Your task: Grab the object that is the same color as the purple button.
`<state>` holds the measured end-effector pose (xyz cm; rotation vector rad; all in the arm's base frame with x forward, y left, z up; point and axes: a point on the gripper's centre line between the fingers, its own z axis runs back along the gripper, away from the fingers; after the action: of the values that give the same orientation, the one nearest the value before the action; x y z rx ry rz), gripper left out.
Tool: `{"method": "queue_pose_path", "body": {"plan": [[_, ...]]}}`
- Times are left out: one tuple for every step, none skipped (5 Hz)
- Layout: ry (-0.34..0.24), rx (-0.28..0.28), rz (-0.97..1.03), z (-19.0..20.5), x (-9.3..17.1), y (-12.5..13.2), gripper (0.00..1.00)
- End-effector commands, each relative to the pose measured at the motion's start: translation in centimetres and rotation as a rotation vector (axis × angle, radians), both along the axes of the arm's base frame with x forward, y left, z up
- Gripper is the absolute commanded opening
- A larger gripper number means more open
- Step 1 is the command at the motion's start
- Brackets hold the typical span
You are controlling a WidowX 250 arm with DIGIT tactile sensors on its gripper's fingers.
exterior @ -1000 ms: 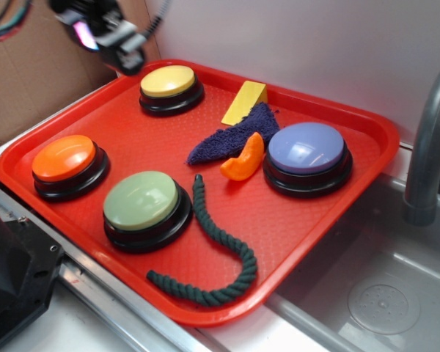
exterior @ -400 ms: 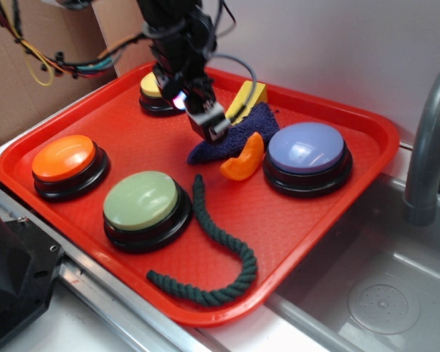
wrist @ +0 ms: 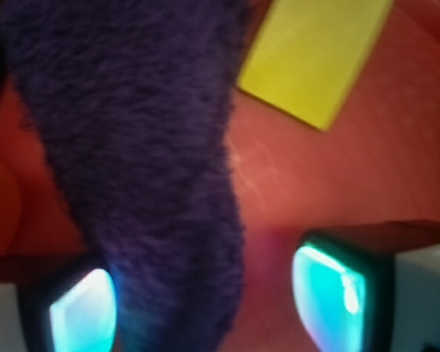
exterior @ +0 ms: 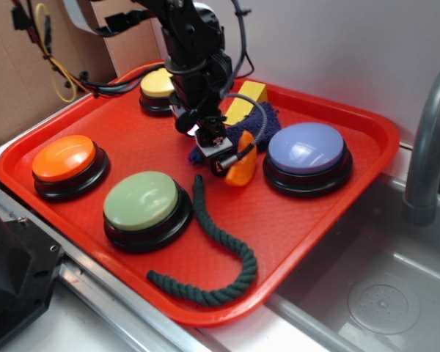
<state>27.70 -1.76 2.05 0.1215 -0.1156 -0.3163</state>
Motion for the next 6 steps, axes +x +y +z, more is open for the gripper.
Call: {"method": "queue_pose_path", "body": {"plan": [[-0.017,-0.124,-0.008,0.4,0.1,-0.9,0.32],[-0.007,-0.129,0.009,0.4,0.2,-0.5,0.0],[-0.02,-0.063,0.04,0.9,0.7,0.2,0.0],[-0.019,-0.088,0.136,3.7,1.1,0.5,0.0],[-0.01,-0.12,0.226,7.0,1.2,1.0,0.0],[-0.045,-0.113,0.393,12.0,0.8,2.6,0.0]]}}
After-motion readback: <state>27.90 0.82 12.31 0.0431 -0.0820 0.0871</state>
